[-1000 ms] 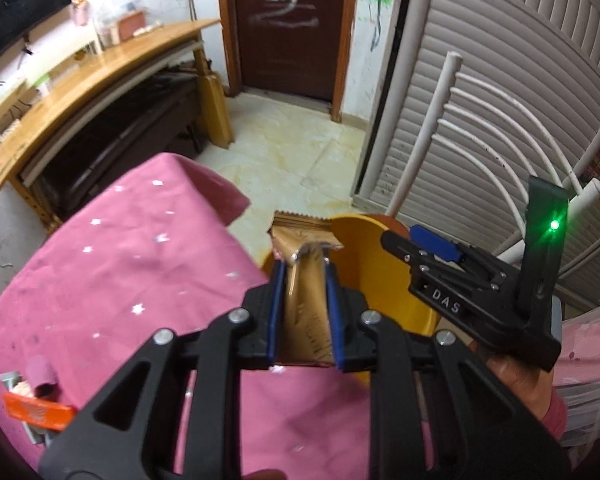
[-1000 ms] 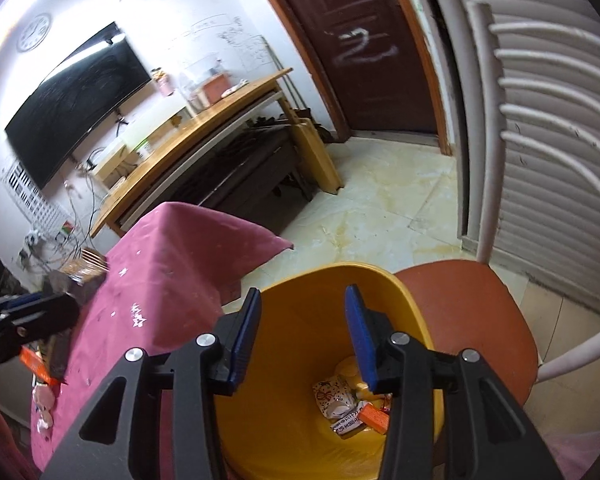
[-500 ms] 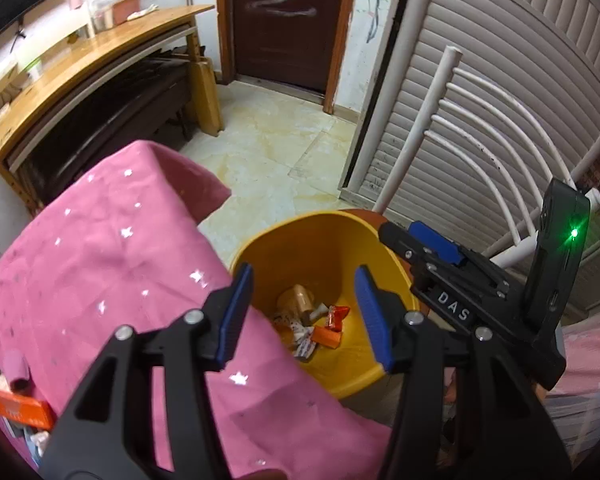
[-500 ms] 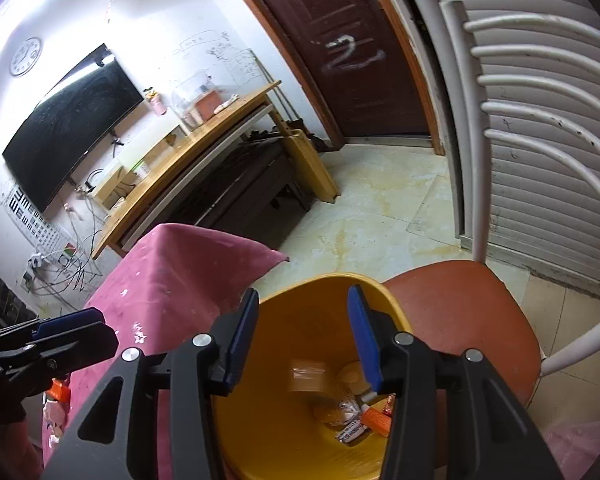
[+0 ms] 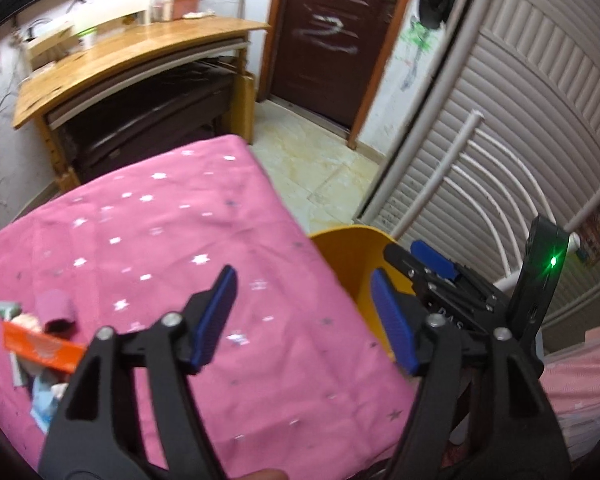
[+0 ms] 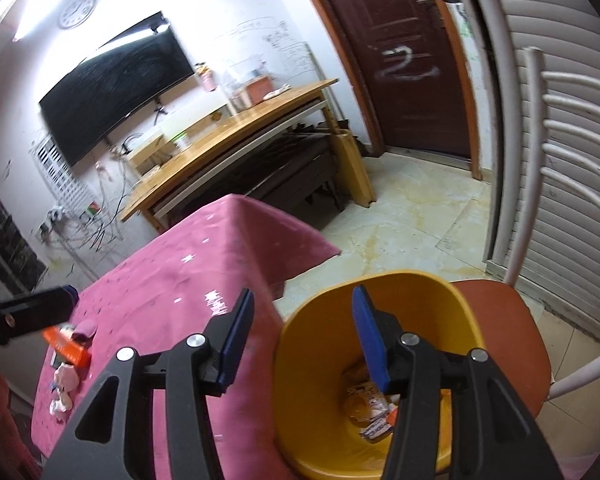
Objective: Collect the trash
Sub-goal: 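Return both open tools to the table, then grasp the green-white carton with the left tool while the right tool grasps the orange box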
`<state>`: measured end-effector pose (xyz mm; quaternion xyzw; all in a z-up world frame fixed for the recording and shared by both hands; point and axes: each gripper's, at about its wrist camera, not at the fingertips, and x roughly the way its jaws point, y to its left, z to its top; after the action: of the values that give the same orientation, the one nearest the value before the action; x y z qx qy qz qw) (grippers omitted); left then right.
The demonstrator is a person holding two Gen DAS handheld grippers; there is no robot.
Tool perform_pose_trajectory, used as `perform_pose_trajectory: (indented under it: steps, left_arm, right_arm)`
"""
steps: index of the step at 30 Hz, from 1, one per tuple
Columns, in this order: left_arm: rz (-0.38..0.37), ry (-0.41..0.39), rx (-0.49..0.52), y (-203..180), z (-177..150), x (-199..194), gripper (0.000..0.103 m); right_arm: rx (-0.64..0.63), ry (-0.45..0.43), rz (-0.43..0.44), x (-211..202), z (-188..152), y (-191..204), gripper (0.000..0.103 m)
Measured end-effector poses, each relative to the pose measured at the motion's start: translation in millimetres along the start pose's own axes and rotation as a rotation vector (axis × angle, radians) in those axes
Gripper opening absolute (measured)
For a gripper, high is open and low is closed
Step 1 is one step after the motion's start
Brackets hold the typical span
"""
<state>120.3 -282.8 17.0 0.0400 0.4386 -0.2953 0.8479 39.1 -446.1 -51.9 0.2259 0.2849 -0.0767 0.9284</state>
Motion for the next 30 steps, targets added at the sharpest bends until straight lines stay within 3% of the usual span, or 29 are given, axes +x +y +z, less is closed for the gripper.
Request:
perform_pose_trajectory:
  steps: [6,10,15,25,30]
  left_arm:
    - [0.095,-0.074,-0.095,57,-13,-39,0.082]
    - [0.149,-0.106,-0.164,97,-16,-64,0.087]
    - [0.256,-0.142,-0.215,143,-29,-93,0.092]
    - [0.381,-0.076,-0.374,226,-67,-95,0.092]
    - [0.379,-0.037,-0.407,247,-84,-90,0.092]
  right_arm:
    - [-0.085,0.036,0.072,12,-1,48,0.052]
    - [-0.149,0.051,0.13,19,0,90,0.067]
    - [-0.253,0.076,0.216,23,-5,140,0.072]
    - [-0.368,0.129,0.326,37,-20,221,0.078]
    - [-0.459,0.146,0.352,38,-34,255,0.08]
